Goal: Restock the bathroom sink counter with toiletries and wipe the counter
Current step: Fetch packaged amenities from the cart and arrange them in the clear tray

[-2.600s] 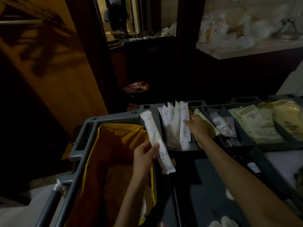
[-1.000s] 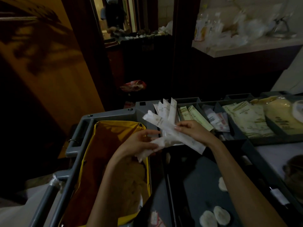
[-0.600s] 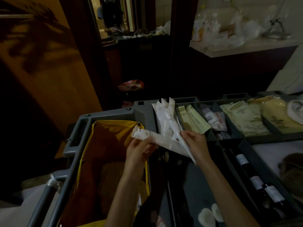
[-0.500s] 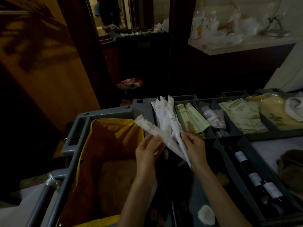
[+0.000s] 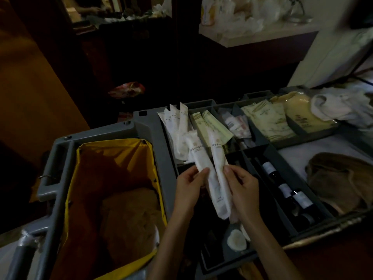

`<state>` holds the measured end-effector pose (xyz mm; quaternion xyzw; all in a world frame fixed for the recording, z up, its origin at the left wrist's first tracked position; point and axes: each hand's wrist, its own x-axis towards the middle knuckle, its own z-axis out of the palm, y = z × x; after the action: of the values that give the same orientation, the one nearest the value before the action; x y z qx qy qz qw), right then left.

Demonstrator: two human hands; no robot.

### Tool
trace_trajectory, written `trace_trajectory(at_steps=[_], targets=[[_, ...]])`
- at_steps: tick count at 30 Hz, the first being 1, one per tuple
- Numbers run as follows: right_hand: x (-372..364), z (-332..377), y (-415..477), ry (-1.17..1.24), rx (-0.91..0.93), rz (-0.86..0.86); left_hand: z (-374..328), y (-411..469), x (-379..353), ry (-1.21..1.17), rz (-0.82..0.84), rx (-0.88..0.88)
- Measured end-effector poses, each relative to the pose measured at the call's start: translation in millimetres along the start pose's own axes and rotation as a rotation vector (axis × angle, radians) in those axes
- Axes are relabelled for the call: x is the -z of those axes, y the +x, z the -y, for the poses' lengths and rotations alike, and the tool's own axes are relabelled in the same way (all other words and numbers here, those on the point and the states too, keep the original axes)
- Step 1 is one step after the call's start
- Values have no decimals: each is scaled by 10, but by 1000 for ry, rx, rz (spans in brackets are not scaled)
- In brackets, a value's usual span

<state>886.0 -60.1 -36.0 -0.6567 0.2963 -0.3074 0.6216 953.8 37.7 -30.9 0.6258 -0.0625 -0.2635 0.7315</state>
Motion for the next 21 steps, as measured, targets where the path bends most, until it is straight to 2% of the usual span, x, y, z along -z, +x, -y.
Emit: trace_trajectory(at_steps=[6,11,15,21], targets=[[310,-7,-80,-97,43,-178,23,-125,-266,82,174,23],[603,41,-170,-104,77,-208,33,-253,-541,111,243,20],[922,88,-380,-134,112,-273,31,-468,-772,157,362,8],[1524,95,-880,-13,17,-335,196,-977,-1167,245,467,-16]])
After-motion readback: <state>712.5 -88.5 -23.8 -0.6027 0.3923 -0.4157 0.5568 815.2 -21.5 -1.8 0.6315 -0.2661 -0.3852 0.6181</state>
